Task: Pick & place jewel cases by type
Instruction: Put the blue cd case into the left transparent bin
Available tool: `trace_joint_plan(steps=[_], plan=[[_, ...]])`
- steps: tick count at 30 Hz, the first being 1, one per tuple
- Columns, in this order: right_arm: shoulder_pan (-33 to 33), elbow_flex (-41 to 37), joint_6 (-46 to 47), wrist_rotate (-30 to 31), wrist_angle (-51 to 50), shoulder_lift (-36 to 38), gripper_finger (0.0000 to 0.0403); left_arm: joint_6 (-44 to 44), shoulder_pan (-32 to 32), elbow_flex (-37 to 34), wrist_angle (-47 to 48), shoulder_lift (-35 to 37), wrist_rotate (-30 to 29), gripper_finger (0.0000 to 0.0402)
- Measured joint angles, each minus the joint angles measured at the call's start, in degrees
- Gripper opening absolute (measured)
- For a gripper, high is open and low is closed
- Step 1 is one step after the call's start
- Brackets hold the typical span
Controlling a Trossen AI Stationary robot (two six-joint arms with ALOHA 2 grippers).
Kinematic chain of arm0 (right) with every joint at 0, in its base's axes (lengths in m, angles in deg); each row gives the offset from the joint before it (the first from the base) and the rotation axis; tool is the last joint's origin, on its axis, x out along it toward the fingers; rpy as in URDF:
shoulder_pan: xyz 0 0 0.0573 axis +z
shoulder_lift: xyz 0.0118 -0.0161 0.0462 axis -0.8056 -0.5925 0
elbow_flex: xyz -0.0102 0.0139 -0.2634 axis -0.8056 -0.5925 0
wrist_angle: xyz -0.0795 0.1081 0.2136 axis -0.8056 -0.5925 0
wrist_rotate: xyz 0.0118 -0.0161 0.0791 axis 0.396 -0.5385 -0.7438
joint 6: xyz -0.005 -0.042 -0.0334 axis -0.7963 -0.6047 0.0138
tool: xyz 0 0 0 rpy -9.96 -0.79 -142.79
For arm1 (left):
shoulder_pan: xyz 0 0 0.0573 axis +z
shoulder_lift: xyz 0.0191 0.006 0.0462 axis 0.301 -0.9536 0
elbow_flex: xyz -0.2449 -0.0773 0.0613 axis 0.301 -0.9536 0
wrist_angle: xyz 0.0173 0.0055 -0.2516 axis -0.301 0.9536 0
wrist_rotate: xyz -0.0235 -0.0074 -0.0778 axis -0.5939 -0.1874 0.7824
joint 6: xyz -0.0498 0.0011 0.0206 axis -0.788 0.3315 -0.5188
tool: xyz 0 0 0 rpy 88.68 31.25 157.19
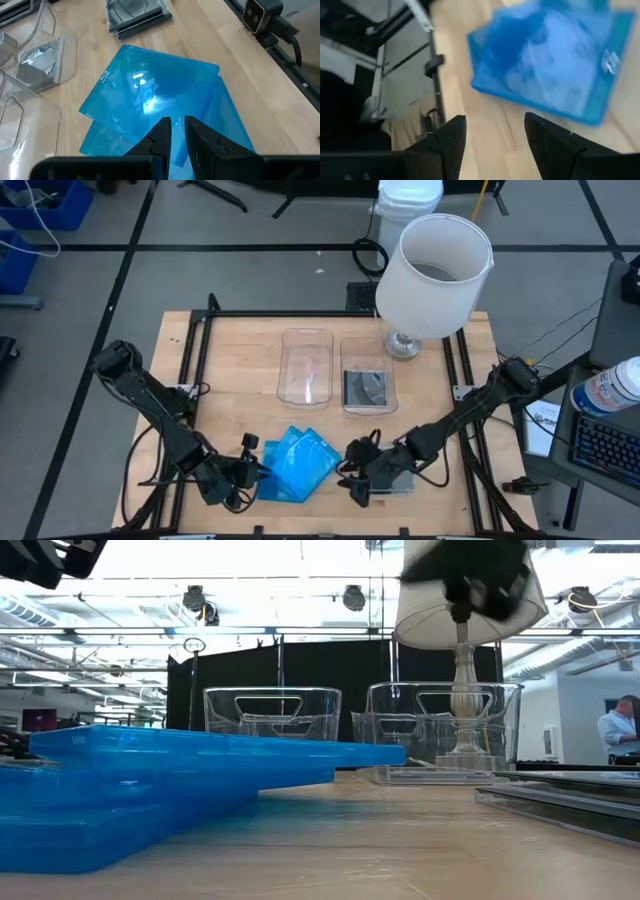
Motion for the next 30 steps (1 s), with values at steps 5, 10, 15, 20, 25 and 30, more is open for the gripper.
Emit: trace_joint_plan(steps=[5,10,15,20,25,30], plan=[[0.1,-4.3,9.8,6.9,0.2,-0.1,0.0192,-0.2,-0.3,0.0,0.5,0.0,-0.2,0.0062],[-0.5,-5.8,13.3,8.7,0.6,-0.1,0.0192,-0.9,-0.3,0.0,0.9,0.0,-0.7,0.0062],[-1.5,-7.9,12.7,7.0,6.9,-0.1,0.0192,-1.3,-0.4,0.0,1.3,0.0,-0.7,0.0062],[-1.5,-8.3,10.2,6.7,11.2,-0.1,0.0192,-1.0,-0.4,-0.2,1.1,0.0,-1.0,0.0062],[-3.0,-8.3,13.2,6.5,11.1,-0.1,0.019,-0.8,-0.4,-2.1,0.0,0.0,-1.2,0.0062],[-4.6,-8.3,16.3,2.1,9.1,-0.1,0.0192,-1.7,-0.4,-3.0,-0.5,0.0,-1.2,0.0062]])
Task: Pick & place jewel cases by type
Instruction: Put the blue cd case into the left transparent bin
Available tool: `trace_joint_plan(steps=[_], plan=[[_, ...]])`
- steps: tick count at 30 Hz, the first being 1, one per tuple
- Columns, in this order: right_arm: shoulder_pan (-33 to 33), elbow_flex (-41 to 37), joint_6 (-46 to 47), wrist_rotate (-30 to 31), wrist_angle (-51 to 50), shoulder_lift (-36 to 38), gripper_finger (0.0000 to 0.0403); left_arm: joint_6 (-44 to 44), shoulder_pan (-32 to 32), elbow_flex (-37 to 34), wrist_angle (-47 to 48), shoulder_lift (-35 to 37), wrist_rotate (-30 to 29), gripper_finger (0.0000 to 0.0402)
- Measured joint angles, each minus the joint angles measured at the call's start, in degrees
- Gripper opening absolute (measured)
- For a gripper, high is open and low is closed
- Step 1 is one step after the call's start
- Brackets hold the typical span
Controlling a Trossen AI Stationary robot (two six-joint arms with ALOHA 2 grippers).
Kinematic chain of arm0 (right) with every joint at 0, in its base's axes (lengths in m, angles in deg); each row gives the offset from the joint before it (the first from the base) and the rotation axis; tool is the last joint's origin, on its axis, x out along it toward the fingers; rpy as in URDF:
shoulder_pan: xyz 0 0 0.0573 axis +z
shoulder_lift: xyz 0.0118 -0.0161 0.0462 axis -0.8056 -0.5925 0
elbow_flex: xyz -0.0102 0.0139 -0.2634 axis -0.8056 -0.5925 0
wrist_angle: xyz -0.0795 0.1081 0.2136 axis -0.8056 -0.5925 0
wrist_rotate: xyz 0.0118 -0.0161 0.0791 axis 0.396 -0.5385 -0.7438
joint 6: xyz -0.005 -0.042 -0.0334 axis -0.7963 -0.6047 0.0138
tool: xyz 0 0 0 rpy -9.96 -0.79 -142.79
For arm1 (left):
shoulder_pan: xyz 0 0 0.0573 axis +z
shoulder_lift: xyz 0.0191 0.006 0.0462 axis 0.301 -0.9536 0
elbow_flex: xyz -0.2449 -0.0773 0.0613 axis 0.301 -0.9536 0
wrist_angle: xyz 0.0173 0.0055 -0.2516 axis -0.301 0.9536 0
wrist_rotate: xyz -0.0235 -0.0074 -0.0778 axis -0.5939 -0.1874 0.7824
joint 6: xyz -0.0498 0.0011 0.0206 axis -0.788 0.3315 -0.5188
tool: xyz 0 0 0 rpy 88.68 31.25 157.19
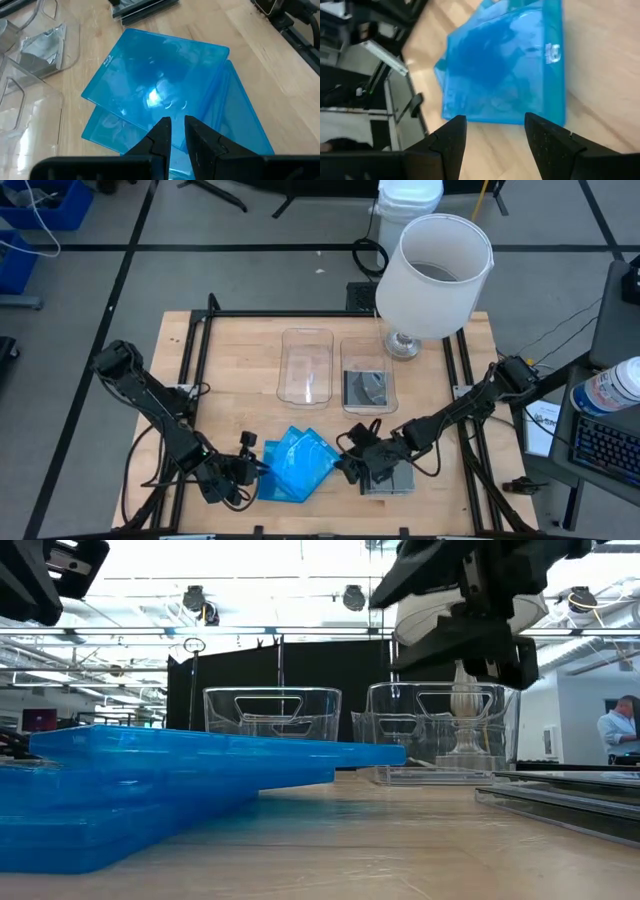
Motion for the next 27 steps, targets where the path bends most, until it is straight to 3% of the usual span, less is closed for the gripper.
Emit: trace_joint_plan(steps=[10,27], plan=[[-1.3,0.0,6.8,-1.2,-7.7,0.0,0.0196,-0.5,0.1,0.0,-1.7,0.0,0.0,0.0062],[-1.8,0.0,8.4,-1.3,-8.5,-3.8,0.0196,-3.8,0.2,0.0,-1.8,-3.0,4.7,0.0062]])
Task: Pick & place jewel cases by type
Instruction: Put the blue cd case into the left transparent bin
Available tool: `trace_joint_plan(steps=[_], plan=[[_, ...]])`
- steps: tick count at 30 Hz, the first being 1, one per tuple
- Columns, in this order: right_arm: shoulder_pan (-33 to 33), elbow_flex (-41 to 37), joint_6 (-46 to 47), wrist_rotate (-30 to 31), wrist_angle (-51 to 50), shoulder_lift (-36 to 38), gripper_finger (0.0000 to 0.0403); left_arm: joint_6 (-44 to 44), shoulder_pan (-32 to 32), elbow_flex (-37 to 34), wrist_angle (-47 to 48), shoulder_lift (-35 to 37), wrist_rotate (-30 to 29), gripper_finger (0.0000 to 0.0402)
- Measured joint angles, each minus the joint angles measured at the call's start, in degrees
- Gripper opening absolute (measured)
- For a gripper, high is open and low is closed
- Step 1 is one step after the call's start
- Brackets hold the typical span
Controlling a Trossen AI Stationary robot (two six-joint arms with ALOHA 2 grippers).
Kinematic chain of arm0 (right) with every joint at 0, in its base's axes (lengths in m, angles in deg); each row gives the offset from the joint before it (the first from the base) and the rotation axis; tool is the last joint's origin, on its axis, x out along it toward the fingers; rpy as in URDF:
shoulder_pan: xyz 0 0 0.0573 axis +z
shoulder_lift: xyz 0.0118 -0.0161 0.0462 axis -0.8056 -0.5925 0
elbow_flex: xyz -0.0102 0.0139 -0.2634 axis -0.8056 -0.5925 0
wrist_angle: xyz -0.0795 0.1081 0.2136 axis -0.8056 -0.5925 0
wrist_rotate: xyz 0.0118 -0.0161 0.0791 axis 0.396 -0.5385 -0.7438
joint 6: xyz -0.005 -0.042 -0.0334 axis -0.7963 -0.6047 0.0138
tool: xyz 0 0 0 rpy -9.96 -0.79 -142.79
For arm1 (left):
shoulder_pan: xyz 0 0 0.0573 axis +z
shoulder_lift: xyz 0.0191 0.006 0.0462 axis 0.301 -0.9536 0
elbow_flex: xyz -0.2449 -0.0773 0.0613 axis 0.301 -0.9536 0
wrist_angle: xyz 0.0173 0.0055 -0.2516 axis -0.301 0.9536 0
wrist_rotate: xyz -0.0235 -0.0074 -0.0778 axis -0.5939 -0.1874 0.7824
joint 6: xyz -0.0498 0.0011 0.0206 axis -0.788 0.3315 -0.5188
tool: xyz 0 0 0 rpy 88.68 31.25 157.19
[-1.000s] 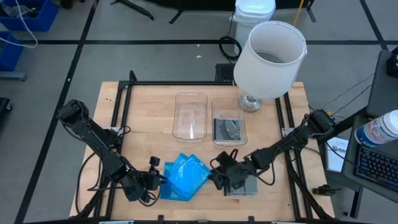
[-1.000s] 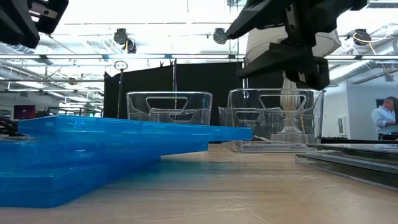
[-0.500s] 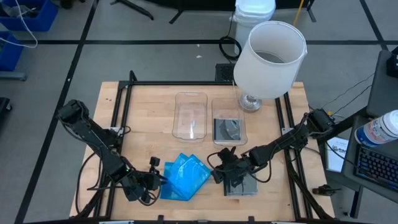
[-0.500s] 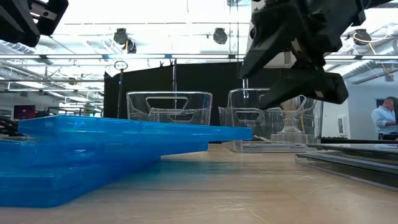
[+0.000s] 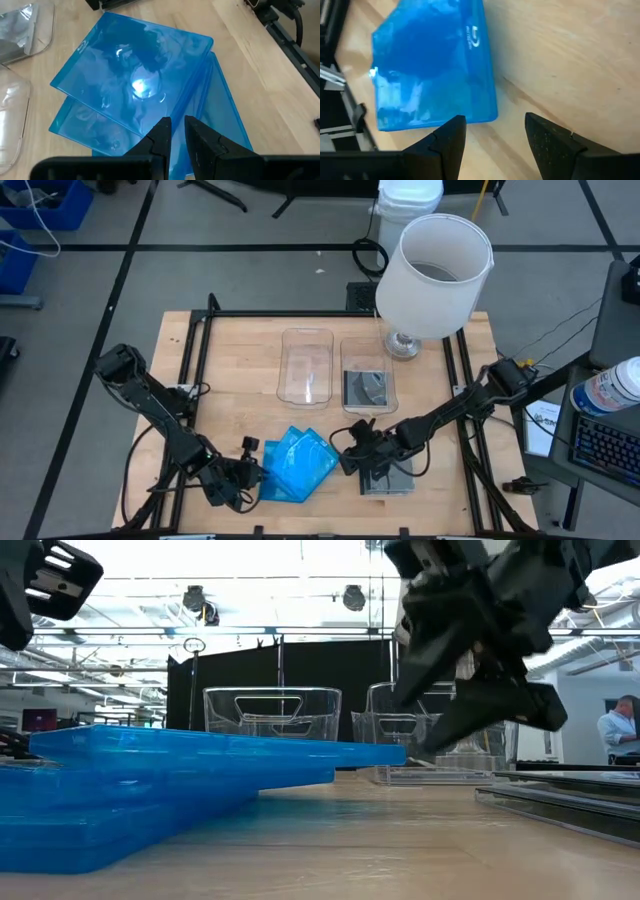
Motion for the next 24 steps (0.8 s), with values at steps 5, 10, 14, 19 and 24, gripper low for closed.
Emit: trace_joint_plan(steps=[5,10,14,19,24], plan=[[-0.5,0.0,-0.3,0.2,0.2,-0.2,0.0196,0.1,0.1,0.0,0.1,0.0,0.0,0.0062],[-1.3,0.0,-2.0,0.1,0.1,-0.2,0.0196,-0.2,0.8,0.0,0.0,0.0,0.1,0.0062],[-2.0,0.0,-3.2,-0.2,0.3,-0.2,0.0196,-1.2,1.4,0.0,0.0,0.0,0.1,0.0062],[-2.3,0.0,-3.4,-1.4,0.7,-0.7,0.0196,-1.2,1.6,0.0,0.0,-0.1,0.2,0.0062],[-2.3,0.0,-3.0,-1.4,0.8,-1.2,0.0196,-1.2,1.6,0.0,0.0,-0.1,0.1,0.0062]])
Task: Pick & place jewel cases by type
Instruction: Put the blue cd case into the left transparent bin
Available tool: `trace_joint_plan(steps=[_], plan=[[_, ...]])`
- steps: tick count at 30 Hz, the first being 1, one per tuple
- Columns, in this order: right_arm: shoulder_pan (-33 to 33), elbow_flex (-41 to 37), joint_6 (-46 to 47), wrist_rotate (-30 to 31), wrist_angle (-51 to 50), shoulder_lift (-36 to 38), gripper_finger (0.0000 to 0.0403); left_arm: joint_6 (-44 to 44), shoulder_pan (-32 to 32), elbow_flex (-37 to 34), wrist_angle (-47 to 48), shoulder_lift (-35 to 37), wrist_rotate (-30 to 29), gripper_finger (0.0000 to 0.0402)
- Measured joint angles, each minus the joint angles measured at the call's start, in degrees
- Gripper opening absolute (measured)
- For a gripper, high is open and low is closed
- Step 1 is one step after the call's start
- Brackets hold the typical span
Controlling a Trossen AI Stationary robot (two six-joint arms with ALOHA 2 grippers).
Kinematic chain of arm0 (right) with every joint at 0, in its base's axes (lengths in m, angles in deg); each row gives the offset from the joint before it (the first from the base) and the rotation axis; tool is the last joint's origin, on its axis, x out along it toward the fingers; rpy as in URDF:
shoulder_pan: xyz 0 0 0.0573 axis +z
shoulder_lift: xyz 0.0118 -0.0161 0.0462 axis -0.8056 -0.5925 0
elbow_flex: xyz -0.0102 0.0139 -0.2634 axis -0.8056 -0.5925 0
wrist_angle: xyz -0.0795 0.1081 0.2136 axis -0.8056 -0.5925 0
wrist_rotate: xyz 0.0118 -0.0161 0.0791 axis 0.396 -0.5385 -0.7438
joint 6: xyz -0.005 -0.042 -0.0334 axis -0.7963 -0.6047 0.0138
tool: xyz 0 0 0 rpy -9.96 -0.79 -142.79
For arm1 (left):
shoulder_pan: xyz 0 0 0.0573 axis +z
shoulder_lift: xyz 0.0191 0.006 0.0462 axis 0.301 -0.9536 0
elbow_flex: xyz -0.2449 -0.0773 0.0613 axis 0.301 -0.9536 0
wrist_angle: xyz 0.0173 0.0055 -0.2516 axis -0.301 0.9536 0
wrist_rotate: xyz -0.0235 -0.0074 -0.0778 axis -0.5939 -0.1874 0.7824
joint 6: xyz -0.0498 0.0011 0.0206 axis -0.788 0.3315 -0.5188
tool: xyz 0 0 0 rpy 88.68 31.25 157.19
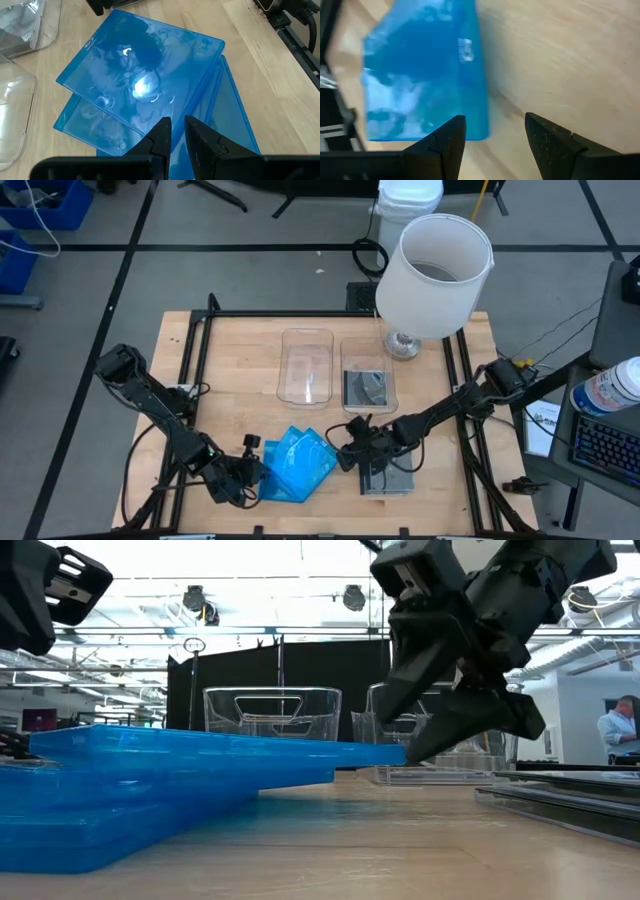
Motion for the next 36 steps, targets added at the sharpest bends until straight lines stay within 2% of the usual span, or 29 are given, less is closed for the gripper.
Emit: trace_joint_plan(steps=[9,24,28,36], plan=[[0.0,0.0,-0.1,-3.0,10.2,-4.9,0.0196,-0.1,0.0,0.0,0.6,0.0,0.0,0.0062],[-0.4,0.0,-2.9,-2.9,11.0,-4.9,0.0194,2.0,1.7,0.0,0.9,-6.0,4.8,0.0062],[-0.4,0.0,-3.8,-2.9,11.8,-4.9,0.0172,2.0,2.0,0.0,0.7,-6.0,4.9,0.0062],[-0.4,0.0,-4.4,-2.8,12.2,-4.9,0.0089,2.0,2.0,0.0,0.7,-5.8,6.0,0.0062]])
